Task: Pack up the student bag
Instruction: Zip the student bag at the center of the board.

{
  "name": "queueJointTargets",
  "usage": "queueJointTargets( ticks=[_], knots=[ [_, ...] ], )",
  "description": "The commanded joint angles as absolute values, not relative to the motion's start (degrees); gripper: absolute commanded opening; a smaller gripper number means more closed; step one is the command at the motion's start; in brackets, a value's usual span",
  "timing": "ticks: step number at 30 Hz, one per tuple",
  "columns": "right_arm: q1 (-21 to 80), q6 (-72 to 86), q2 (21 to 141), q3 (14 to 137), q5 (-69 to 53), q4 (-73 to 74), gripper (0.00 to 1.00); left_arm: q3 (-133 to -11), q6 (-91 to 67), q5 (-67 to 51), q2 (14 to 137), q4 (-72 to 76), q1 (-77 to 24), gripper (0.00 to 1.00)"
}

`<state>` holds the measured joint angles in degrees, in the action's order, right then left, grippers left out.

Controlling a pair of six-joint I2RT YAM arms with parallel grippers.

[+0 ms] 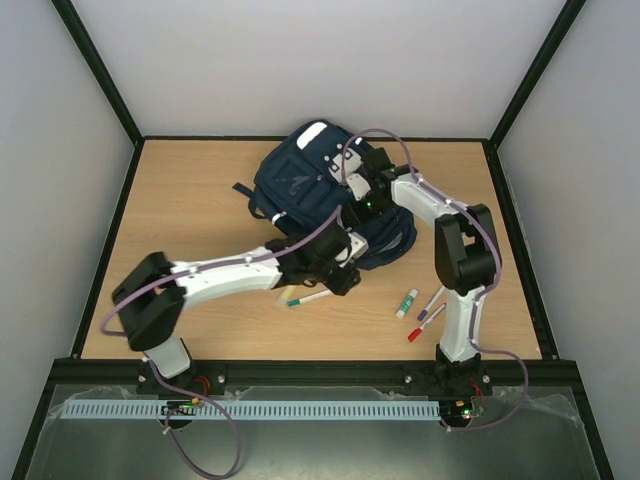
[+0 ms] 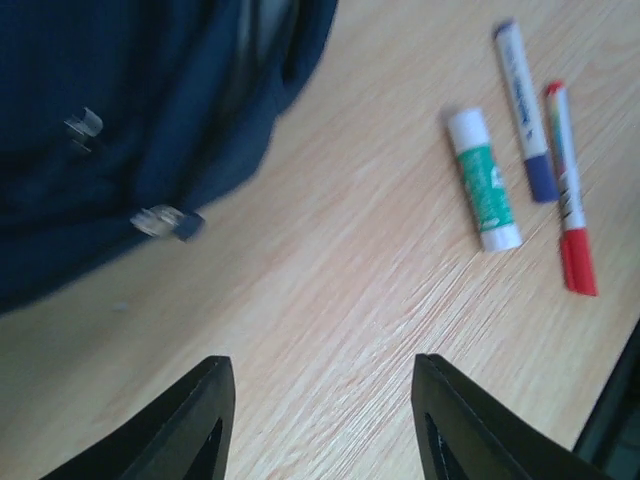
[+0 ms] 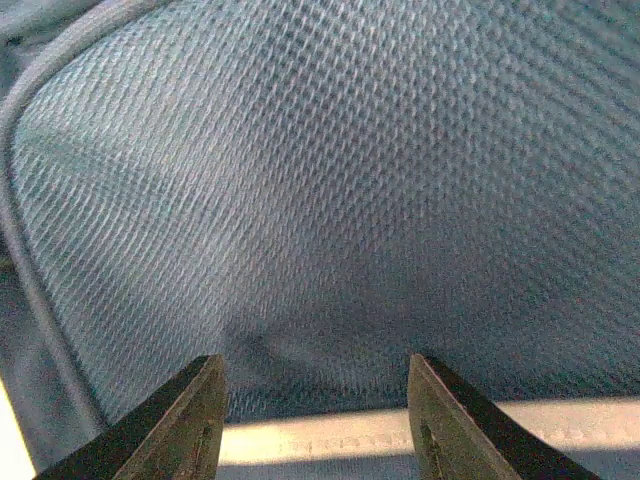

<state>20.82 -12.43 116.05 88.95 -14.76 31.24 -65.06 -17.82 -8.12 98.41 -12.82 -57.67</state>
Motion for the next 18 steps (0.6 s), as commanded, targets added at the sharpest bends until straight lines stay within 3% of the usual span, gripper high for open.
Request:
queueJointTargets(
  ticks=[1, 5, 12, 18],
  knots=[
    [20.15, -10.97, 105.99, 84.27, -13.02, 33.15, 0.52, -68.93, -9.50, 1.81, 89.56, -25.16, -55.84, 0.53],
    [20.04, -10.77, 98.14, 78.15, -12.31, 34.36, 0.54, -66.15, -11.93, 5.29, 87.33, -24.80, -47.75, 0.58],
    [20.33, -10.69, 87.25, 63.59, -16.20, 32.88, 0.54, -64.98, -26.44, 1.42, 91.87, -12.46, -30.12, 0.65],
    [20.75, -12.30, 87.58, 59.61, -12.52, 34.38, 0.54, -70.53, -35.47, -6.08, 102.51, -5.74, -19.41, 0.68]
  ],
)
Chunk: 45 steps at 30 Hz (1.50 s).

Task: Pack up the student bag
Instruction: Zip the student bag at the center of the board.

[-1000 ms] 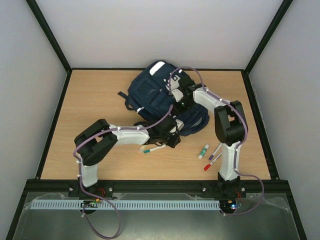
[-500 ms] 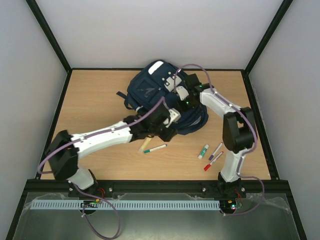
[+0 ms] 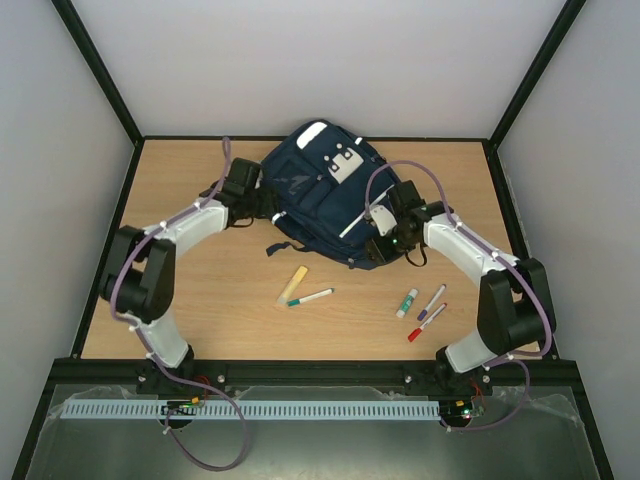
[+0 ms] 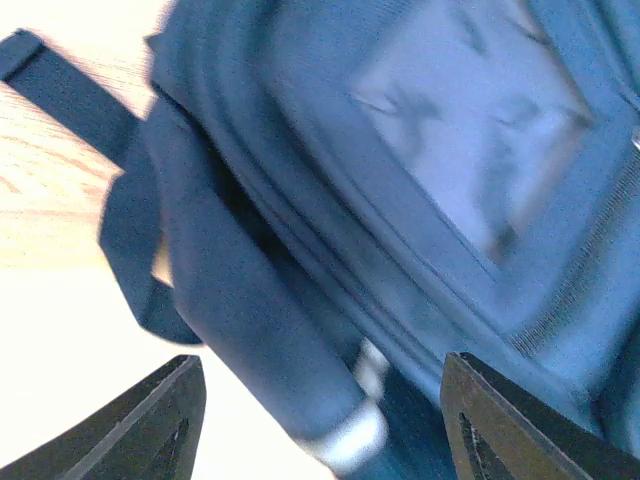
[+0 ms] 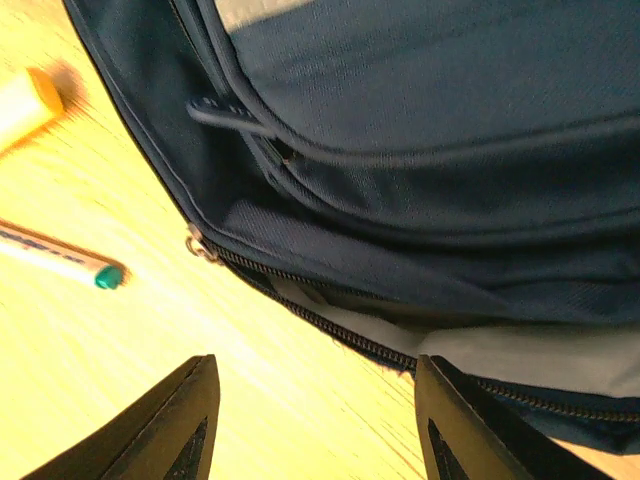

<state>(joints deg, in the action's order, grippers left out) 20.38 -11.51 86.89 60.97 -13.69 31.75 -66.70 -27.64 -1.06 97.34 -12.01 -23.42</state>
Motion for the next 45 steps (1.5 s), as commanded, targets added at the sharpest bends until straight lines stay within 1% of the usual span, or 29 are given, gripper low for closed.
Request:
queueJointTargets(
  ticks=[1, 6, 8, 11, 14, 15, 18, 20, 22, 28, 31, 33, 34, 36, 38, 40, 44, 45],
  knots=[
    [20.74, -12.26, 87.62, 59.21, -12.81, 34.32, 0.55, -71.91, -35.49, -6.08, 104.44, -5.12, -18.46, 0.68],
    [20.78, -11.98, 88.55, 57.62, -10.33, 32.77, 0.55, -78.61, -34.49, -9.61, 113.27, -2.45, -14.91, 0.68],
    [20.77, -11.91, 89.12, 57.13, -9.42, 32.13, 0.55, -80.87, -33.84, -11.55, 116.42, -2.00, -14.24, 0.64],
    [20.76, -11.95, 90.03, 56.55, -7.72, 31.36, 0.55, -81.17, -33.39, -14.43, 117.93, -1.42, -14.01, 0.54],
    [20.75, -11.89, 90.37, 56.32, -6.49, 30.36, 0.55, -78.52, -34.18, -14.25, 116.81, -0.93, -14.06, 0.38],
    [20.74, -11.91, 90.40, 56.19, -6.49, 30.19, 0.55, -77.11, -34.64, -13.71, 115.96, -0.92, -14.05, 0.30],
    [20.81, -11.54, 90.41, 56.32, -7.29, 30.31, 0.55, -72.04, -35.52, -11.38, 112.52, 0.33, -13.99, 0.14],
    [20.79, -11.64, 90.62, 56.47, -8.30, 30.62, 0.55, -68.82, -36.41, -9.25, 109.60, 0.60, -14.05, 0.06],
    [20.79, -11.74, 91.49, 57.11, -8.04, 30.92, 0.55, -65.00, -38.08, -7.10, 105.82, 1.26, -14.02, 0.02],
    [20.00, -11.73, 97.42, 61.81, -2.23, 28.17, 0.55, -52.68, -43.76, -2.76, 93.01, 2.45, -14.09, 0.03],
    [19.50, -11.02, 100.32, 65.39, 1.17, 26.71, 0.54, -47.45, -45.49, -2.85, 87.04, 1.50, -14.28, 0.08],
    [18.46, -11.07, 100.26, 66.28, 3.66, 24.41, 0.54, -43.39, -45.91, -2.58, 81.88, 0.39, -14.88, 0.15],
    [17.67, -11.13, 99.90, 66.75, 3.44, 24.20, 0.54, -42.07, -45.84, -2.49, 79.88, -0.32, -15.12, 0.21],
    [16.39, -11.30, 98.71, 67.22, 2.28, 24.91, 0.54, -40.91, -45.22, -2.22, 77.07, -3.33, -15.76, 0.41],
    [16.04, -11.95, 96.52, 66.41, 2.05, 26.01, 0.55, -41.07, -43.42, -1.85, 75.19, -6.72, -16.34, 0.54],
    [16.08, -12.13, 93.50, 64.80, 1.45, 27.00, 0.55, -41.54, -41.46, -0.67, 73.23, -9.56, -17.58, 0.59],
    [16.08, -13.11, 87.09, 60.70, -4.65, 29.57, 0.56, -43.00, -33.83, 1.38, 70.28, -9.92, -22.16, 0.61],
    [16.02, -14.62, 85.70, 59.40, -8.44, 29.91, 0.56, -43.46, -31.15, 1.11, 70.27, -8.85, -23.95, 0.61]
  ],
)
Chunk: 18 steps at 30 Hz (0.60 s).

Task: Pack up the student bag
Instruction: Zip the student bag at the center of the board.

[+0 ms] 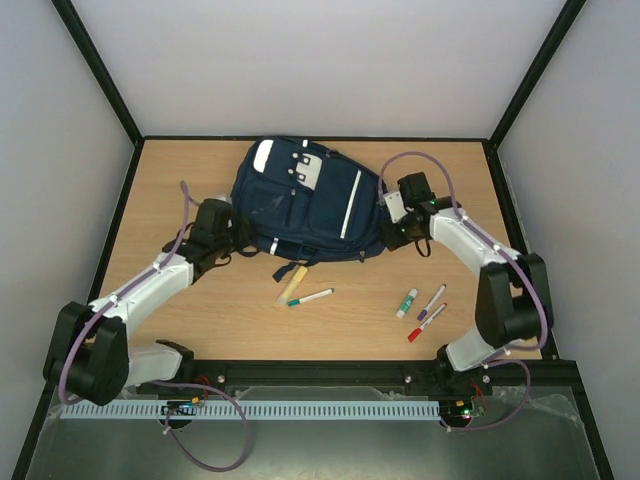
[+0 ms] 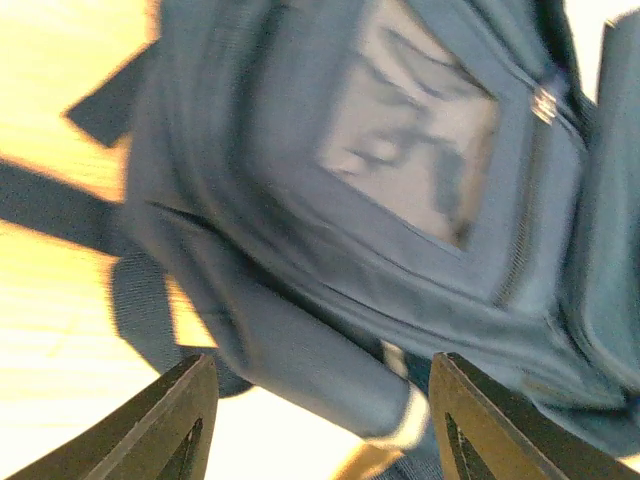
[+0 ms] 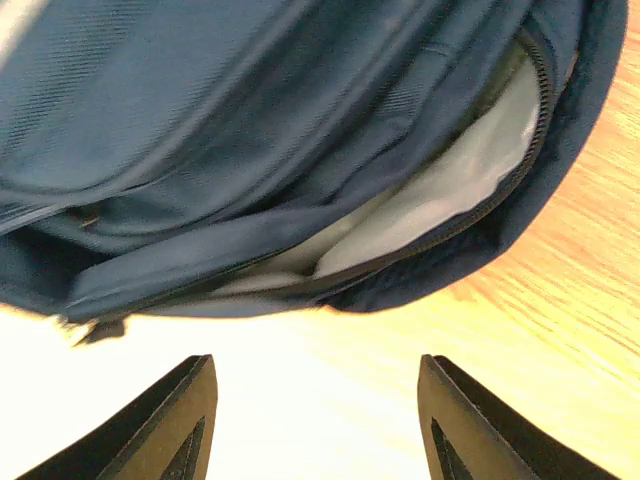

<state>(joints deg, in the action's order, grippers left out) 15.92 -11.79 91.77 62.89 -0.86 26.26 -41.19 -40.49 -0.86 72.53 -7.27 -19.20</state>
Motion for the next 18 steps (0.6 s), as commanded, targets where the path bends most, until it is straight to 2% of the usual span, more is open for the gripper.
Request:
queueJointTargets(
  ticks=[1, 5, 9, 18],
  knots=[
    [16.02, -16.14, 84.10, 57.34, -13.47, 29.80, 0.56, -43.95, -28.40, 0.39, 70.48, -7.80, -25.94, 0.61],
    [16.05, -19.14, 80.07, 51.67, -20.90, 24.85, 0.52, -45.20, -21.63, -3.76, 72.81, -1.60, -33.85, 0.59],
    [16.04, -20.82, 82.92, 50.59, -26.63, 22.94, 0.49, -46.17, -17.27, -4.96, 76.97, 3.12, -40.24, 0.60],
    [17.51, -20.56, 87.22, 49.21, -25.99, 17.65, 0.44, -48.35, -15.16, -3.61, 85.43, 8.68, -43.14, 0.58]
  ],
)
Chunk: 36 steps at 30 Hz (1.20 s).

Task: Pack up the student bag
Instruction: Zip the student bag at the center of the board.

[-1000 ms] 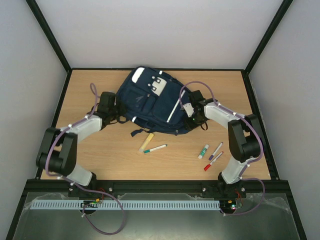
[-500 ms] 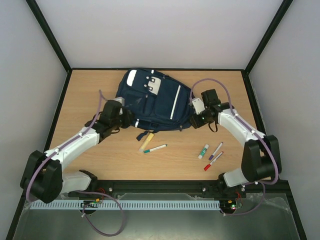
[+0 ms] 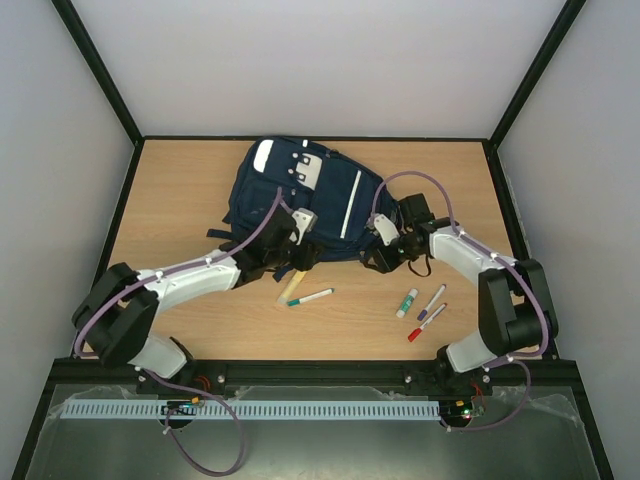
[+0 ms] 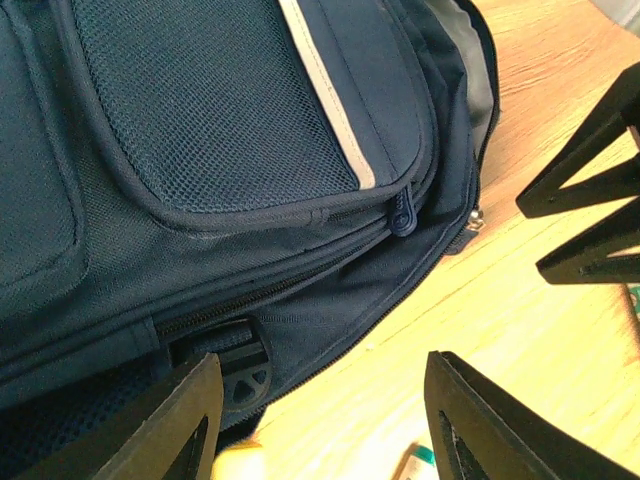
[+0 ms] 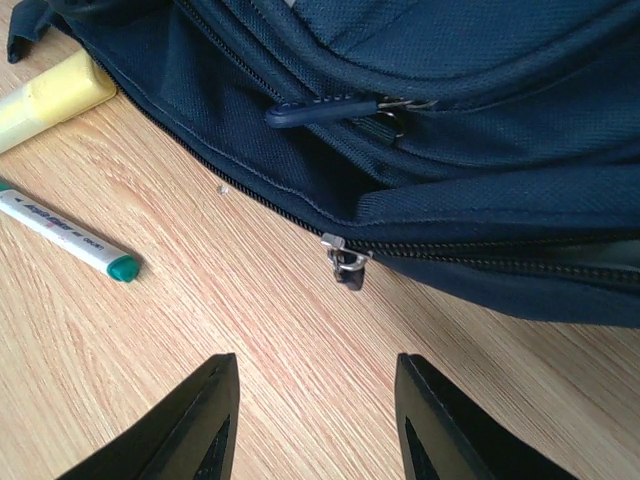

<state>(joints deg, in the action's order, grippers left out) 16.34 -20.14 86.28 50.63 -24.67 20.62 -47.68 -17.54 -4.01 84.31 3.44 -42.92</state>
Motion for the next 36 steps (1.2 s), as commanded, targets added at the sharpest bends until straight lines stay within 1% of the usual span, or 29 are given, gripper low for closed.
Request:
queueJointTargets(
  ticks=[1, 11, 15, 20, 25, 28, 32, 33, 36],
  knots=[
    [17.90, -20.41, 87.46, 49.15, -25.37, 16.98, 0.43, -48.47, -15.10, -3.78, 86.07, 9.07, -43.15, 0.58],
    [21.59, -16.81, 92.28, 50.41, -17.75, 13.10, 0.36, -48.69, -14.04, -5.07, 89.47, 11.18, -43.14, 0.57],
    [21.80, -15.34, 93.58, 51.08, -15.31, 12.47, 0.31, -48.86, -13.54, -5.57, 91.49, 12.29, -43.13, 0.57],
    [22.02, -15.12, 93.04, 50.62, -15.87, 11.37, 0.26, -48.96, -13.71, -6.35, 93.72, 15.04, -43.35, 0.57],
    [22.14, -15.29, 92.81, 50.54, -16.88, 10.95, 0.24, -49.92, -12.34, -6.69, 96.64, 17.13, -44.28, 0.57],
    [22.19, -15.62, 92.81, 50.54, -17.85, 10.35, 0.18, -50.40, -11.11, -6.99, 97.96, 18.15, -44.85, 0.57],
    [22.20, -15.97, 91.98, 50.81, -18.31, 11.19, 0.04, -50.11, -9.47, -9.62, 99.47, 20.18, -45.08, 0.56],
    [22.19, -16.25, 91.68, 50.85, -18.33, 11.69, 0.02, -50.10, -9.20, -10.32, 99.83, 20.55, -45.04, 0.57],
    [22.18, -17.77, 90.49, 51.33, -18.66, 14.66, 0.01, -49.63, -8.01, -14.26, 100.71, 22.46, -45.09, 0.57]
  ],
)
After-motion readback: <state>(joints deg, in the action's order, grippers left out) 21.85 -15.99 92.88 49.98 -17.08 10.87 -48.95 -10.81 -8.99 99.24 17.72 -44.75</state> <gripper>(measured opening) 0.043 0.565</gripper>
